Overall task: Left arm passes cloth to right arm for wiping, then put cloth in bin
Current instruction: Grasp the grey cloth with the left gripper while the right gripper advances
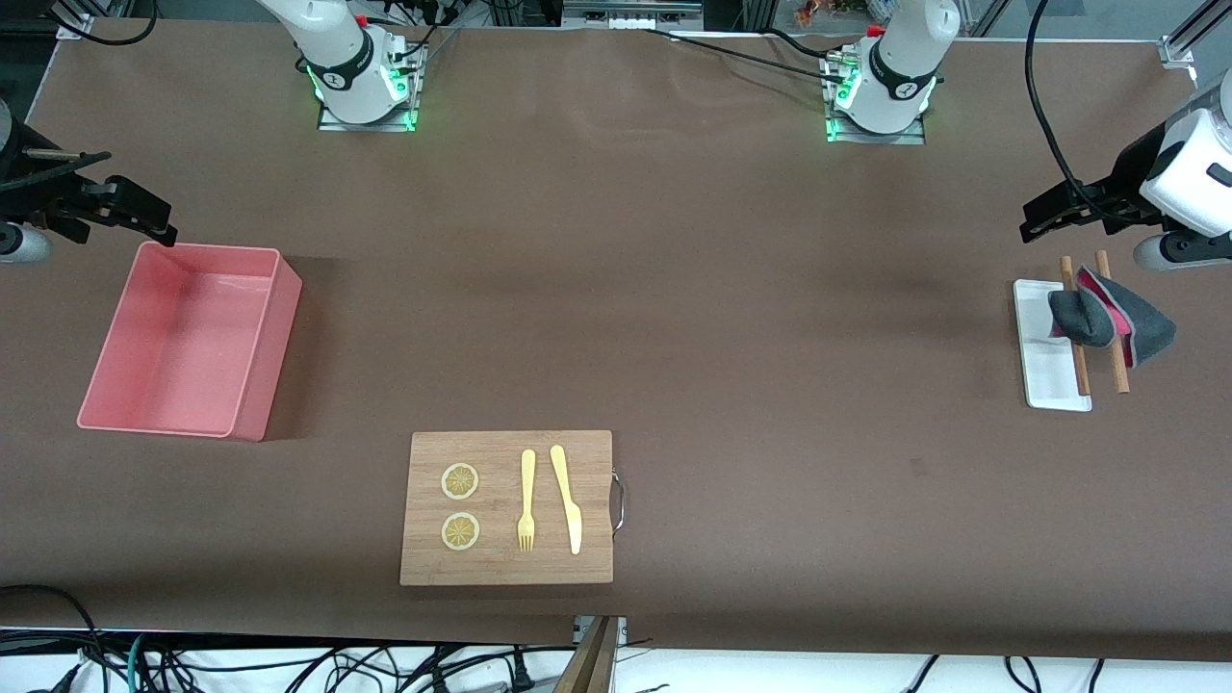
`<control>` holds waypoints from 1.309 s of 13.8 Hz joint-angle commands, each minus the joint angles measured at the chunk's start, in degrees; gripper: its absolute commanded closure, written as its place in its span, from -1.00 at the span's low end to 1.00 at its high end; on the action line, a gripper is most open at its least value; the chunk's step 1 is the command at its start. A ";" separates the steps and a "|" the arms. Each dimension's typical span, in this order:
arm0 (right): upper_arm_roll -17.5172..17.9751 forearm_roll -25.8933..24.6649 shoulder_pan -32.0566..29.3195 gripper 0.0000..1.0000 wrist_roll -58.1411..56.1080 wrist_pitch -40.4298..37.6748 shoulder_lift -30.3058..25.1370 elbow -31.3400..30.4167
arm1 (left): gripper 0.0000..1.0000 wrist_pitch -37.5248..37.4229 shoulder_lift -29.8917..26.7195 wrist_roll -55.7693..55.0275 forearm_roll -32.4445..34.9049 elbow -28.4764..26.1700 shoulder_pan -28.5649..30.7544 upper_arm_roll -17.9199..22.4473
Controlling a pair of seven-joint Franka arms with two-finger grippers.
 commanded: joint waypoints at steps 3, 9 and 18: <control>0.29 0.40 -0.47 -0.99 -0.92 -0.43 1.54 1.62 | -1.00 -1.26 5.55 8.15 3.80 1.78 4.48 0.82; 0.29 1.37 -0.47 -0.99 -1.01 -0.26 2.42 1.62 | -1.00 7.95 19.89 23.74 5.50 0.99 17.07 0.73; 0.03 0.84 -0.47 -0.99 -1.01 -0.35 3.83 1.00 | -1.00 12.63 27.82 30.69 8.91 0.02 19.01 0.82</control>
